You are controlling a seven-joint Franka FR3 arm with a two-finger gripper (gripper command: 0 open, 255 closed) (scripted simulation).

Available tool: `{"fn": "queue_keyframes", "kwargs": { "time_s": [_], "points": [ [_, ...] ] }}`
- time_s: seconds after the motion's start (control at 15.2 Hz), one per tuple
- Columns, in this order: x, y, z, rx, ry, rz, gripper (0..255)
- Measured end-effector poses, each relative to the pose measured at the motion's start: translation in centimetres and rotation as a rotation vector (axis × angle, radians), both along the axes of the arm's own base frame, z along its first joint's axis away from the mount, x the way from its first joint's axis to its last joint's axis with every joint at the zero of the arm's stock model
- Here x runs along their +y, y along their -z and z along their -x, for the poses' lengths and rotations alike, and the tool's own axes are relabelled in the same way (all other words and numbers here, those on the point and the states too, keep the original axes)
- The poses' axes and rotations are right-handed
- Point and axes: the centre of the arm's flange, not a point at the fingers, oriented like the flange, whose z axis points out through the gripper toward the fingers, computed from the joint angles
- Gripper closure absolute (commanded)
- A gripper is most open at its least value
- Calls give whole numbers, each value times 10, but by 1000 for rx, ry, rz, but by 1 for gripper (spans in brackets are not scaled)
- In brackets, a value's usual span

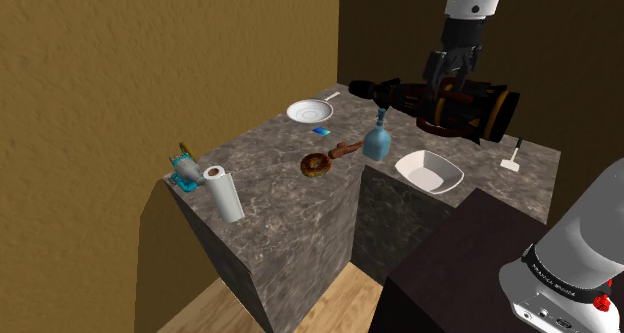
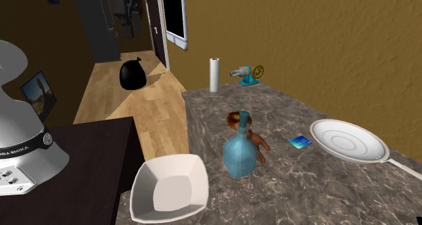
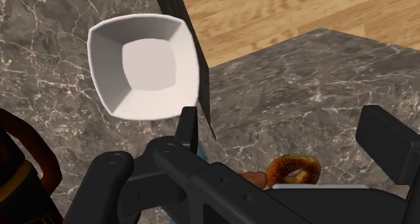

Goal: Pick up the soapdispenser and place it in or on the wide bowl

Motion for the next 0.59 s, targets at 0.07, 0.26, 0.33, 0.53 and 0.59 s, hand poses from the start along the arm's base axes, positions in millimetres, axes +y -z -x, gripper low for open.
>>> {"fn": "queue_keyframes", "kwargs": {
  "time_s": [0.07, 0.26, 0.33, 0.53, 0.59],
  "points": [
    [-4, 8, -9, -2, 4, 0, 0],
    [-19, 28, -40, -8, 16, 1, 0],
    [-23, 36, -47, -10, 20, 0, 0],
    [-36, 61, -78, -16, 32, 1, 0],
    [-41, 68, -90, -18, 36, 1, 0]
  ]
}}
